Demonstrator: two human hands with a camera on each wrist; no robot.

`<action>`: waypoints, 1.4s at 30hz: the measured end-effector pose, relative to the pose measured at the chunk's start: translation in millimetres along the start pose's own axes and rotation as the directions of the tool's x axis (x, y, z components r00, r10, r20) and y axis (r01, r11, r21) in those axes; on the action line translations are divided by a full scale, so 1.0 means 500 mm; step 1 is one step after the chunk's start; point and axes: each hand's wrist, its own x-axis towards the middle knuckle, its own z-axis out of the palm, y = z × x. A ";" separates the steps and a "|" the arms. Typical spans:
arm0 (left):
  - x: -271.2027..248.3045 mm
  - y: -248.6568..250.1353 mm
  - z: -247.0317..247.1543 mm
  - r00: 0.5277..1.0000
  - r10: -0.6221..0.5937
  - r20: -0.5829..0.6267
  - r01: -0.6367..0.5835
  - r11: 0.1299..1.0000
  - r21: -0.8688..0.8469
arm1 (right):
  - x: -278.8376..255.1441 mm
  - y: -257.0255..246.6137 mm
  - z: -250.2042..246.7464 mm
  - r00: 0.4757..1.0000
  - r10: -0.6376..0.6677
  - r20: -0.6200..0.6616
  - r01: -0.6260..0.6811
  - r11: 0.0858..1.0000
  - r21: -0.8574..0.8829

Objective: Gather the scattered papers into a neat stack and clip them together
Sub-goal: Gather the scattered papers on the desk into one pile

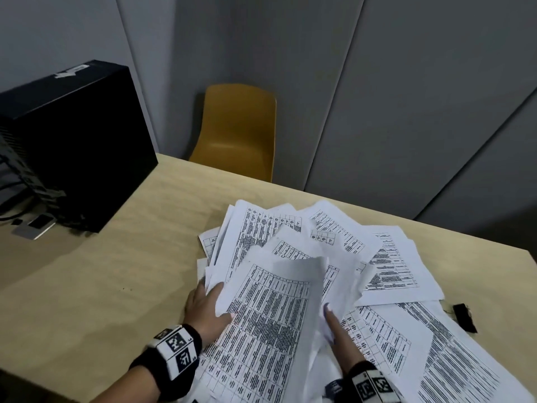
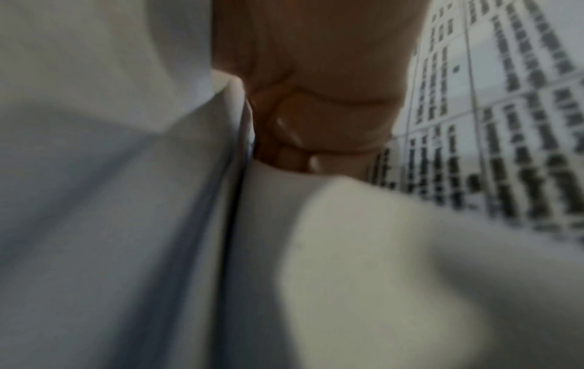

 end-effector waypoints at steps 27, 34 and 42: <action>-0.009 -0.016 -0.091 0.984 0.080 0.160 0.077 0.617 -0.783 | -0.042 -0.014 -0.015 0.996 -0.088 0.031 0.093 0.937 -0.336; -0.021 -0.053 -0.048 0.990 -0.127 0.060 0.129 0.657 -0.743 | -0.038 -0.002 -0.031 0.936 -0.223 -0.271 0.159 0.958 -0.241; -0.020 -0.051 -0.042 0.979 -0.200 0.032 0.128 0.491 -0.862 | 0.023 -0.061 -0.152 0.766 -0.098 -0.636 -0.176 0.918 -0.355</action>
